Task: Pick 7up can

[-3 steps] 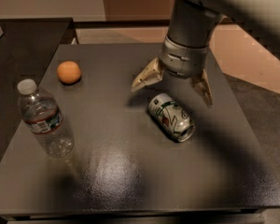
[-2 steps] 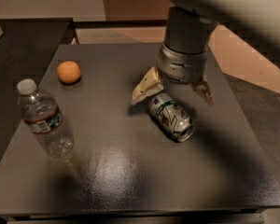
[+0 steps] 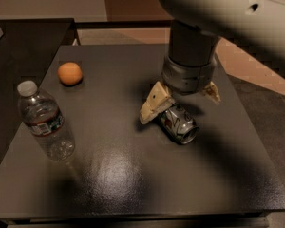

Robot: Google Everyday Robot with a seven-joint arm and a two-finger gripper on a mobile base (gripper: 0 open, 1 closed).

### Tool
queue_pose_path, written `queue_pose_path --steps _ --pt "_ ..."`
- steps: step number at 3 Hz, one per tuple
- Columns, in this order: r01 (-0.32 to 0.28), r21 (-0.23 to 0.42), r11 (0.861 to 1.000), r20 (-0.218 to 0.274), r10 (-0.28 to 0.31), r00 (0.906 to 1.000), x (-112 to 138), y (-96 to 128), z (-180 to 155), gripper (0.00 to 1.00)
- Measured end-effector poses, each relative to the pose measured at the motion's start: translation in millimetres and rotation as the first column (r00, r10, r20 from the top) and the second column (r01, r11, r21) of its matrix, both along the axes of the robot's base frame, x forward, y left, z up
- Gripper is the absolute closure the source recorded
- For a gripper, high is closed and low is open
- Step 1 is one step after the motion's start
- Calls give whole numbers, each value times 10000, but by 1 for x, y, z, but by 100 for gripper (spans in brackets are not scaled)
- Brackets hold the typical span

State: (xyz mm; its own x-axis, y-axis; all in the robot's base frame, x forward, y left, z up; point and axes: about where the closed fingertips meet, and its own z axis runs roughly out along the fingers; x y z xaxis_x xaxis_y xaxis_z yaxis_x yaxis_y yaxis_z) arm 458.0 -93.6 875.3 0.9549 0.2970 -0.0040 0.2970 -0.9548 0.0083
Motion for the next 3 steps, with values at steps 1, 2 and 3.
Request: queue_pose_path --steps 1,2,3 --pt "-790 -84 9968 -175 788 9967 4 -5 -11 0" --pt "-1017 2 9948 -438 1017 9939 7 -6 -21 0" --pt "-1122 78 9937 -674 1125 9914 9 -5 -32 0"
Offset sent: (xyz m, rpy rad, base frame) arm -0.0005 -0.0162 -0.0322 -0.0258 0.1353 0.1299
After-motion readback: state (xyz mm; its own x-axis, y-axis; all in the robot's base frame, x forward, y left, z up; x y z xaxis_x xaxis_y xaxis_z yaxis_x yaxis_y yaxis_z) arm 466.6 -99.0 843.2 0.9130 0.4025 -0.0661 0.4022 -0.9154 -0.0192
